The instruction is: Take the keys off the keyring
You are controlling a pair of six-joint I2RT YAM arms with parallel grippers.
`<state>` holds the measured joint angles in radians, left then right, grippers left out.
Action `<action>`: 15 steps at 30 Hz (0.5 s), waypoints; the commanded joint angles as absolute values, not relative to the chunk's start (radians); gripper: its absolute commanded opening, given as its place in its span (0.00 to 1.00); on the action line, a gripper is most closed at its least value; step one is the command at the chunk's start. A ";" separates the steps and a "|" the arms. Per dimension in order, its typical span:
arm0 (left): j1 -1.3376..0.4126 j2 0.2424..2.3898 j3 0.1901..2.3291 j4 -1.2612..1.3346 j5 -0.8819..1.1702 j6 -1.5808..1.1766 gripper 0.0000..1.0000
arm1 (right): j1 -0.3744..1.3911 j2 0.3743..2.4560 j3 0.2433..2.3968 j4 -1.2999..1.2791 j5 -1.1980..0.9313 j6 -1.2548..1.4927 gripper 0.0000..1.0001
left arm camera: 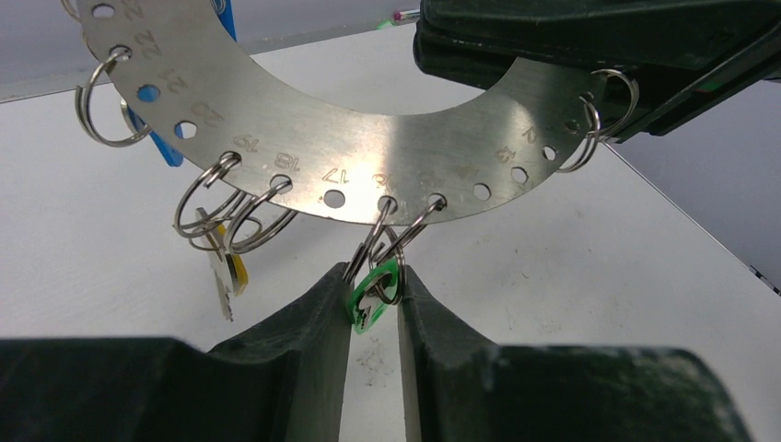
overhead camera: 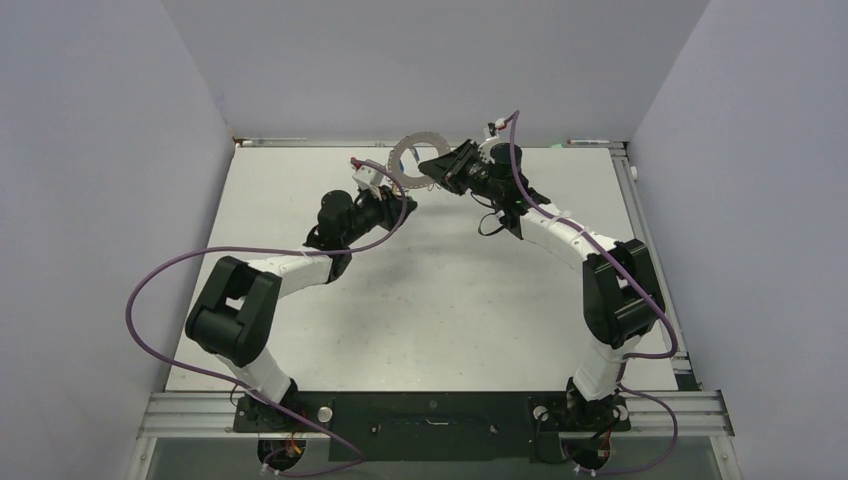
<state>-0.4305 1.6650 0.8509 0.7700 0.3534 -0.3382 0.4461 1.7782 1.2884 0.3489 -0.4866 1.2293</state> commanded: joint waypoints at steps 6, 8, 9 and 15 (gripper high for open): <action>-0.431 1.634 0.821 0.874 0.407 -0.368 0.00 | 0.432 1.745 1.299 0.450 -0.501 1.255 0.05; -0.431 1.616 0.811 0.871 0.420 -0.368 0.00 | 0.428 1.746 1.295 0.450 -0.499 1.251 0.05; -0.431 1.602 0.809 0.858 0.428 -0.364 0.00 | 0.425 1.747 1.293 0.450 -0.496 1.251 0.05; -0.430 1.525 0.837 0.629 0.434 -0.301 0.00 | 0.416 1.754 1.241 0.478 -0.493 1.230 0.05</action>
